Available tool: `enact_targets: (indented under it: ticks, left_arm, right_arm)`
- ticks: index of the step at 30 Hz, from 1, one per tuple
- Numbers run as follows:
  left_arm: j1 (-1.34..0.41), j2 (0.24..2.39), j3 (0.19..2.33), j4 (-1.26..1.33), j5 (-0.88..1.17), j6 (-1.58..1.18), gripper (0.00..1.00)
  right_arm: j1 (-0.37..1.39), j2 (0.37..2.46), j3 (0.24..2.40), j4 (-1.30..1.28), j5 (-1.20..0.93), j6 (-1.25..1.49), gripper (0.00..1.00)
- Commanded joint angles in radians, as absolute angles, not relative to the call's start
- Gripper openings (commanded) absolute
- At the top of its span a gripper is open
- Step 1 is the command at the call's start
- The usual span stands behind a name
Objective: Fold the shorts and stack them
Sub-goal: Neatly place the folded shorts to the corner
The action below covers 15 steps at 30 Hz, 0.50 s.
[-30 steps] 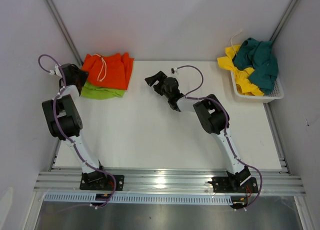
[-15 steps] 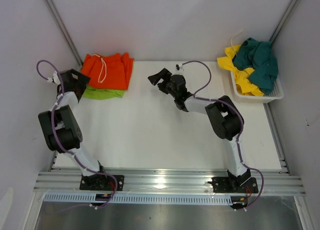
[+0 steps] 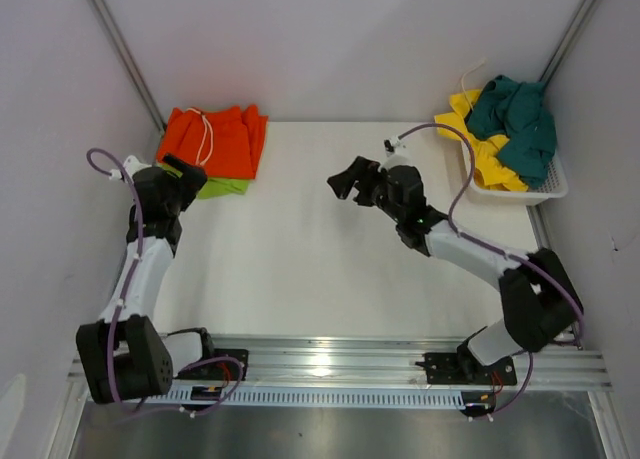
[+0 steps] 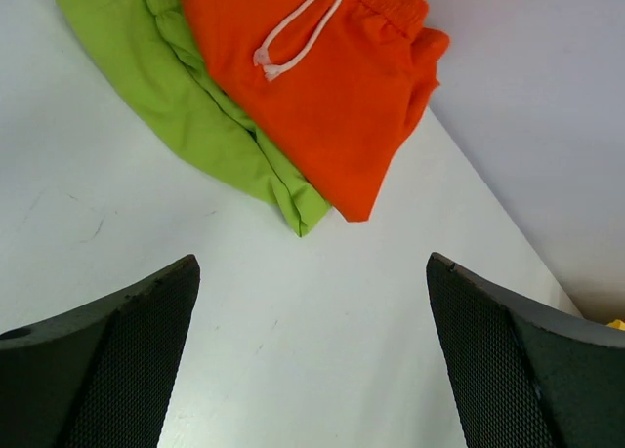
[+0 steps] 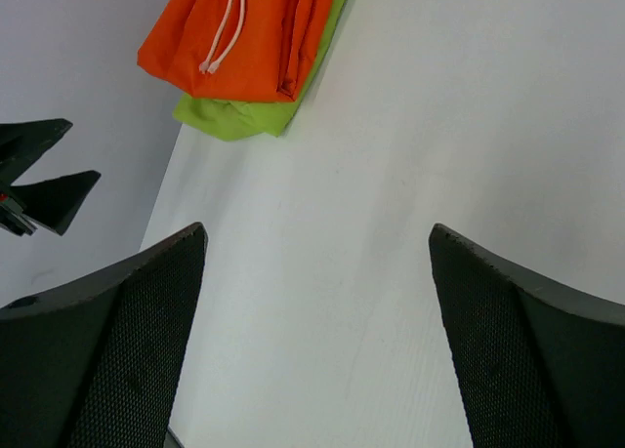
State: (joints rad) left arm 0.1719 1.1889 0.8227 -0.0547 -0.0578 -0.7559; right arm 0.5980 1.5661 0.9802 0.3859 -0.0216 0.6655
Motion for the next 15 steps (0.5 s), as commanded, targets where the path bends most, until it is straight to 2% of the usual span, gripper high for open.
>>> enact_targets:
  ticks: [1,9,15]
  left_arm:
    - [0.118,1.059,0.740,-0.028,-0.069,-0.715,0.99]
    - [-0.072,0.714,0.454,-0.011,-0.106,-0.700,0.99]
    - [-0.097,0.454,0.307,-0.058,-0.065,-0.589,0.99]
  right_arm:
    - [0.597,1.328,0.858,0.292,0.037,0.497,0.96]
    - [0.597,0.959,0.628,0.160,0.096,0.416,0.96]
    - [0.595,0.754,0.441,0.110,0.170,0.382,0.96]
